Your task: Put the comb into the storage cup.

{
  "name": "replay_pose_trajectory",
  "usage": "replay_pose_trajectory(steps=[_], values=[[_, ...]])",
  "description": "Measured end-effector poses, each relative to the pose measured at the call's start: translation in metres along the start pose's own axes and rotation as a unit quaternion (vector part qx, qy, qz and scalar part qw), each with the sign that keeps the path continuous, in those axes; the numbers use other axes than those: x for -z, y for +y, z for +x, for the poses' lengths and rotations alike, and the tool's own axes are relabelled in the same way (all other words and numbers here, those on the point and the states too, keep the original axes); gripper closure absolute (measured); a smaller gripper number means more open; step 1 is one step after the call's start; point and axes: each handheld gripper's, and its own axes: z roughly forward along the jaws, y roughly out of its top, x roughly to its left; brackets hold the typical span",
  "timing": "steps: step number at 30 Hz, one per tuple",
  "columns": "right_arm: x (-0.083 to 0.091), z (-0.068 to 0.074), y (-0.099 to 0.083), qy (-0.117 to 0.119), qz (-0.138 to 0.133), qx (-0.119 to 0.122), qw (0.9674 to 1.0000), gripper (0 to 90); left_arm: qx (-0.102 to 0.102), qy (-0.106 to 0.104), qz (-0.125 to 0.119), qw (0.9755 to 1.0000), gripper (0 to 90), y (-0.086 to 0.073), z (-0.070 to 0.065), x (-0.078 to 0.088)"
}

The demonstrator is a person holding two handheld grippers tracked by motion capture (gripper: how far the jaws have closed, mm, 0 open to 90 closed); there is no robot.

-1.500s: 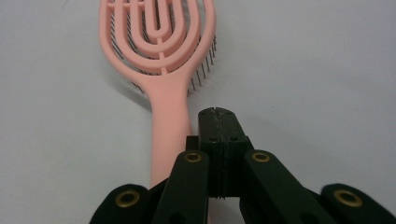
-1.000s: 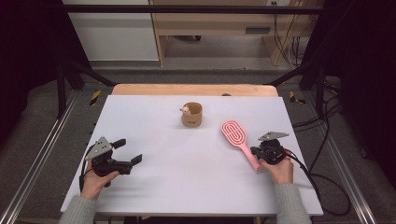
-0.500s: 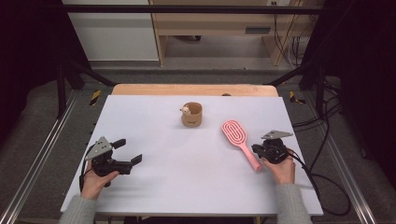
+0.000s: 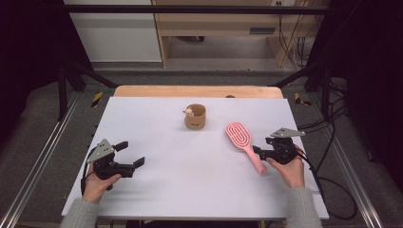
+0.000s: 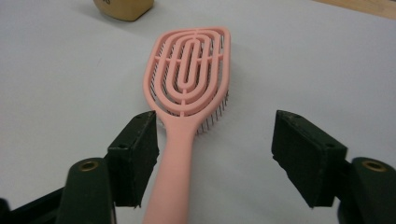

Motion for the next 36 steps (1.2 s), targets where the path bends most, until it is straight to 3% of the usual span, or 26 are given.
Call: replay_pose_trajectory(steps=[7, 13, 20, 36], values=[[-0.002, 0.004, 0.005, -0.005, 0.004, 0.005, 1.0, 13.1, 0.0, 0.0, 0.0, 1.0, 3.0, 0.0, 0.0, 0.0], [-0.004, 0.008, 0.009, -0.002, 0.015, 0.005, 0.9999, 5.3, 0.001, 0.0, 0.0, 1.0, 3.0, 0.0, 0.0, 0.0], [-0.007, 0.012, 0.013, 0.003, 0.03, 0.01, 0.9995, 0.4, 0.0, 0.0, 0.0, 1.0, 3.0, 0.0, 0.0, 0.0], [-0.015, 0.018, 0.021, 0.008, 0.04, 0.017, 0.999, 0.4, 0.001, 0.001, 0.002, 1.0, 3.0, 0.0, 0.0, -0.001]])
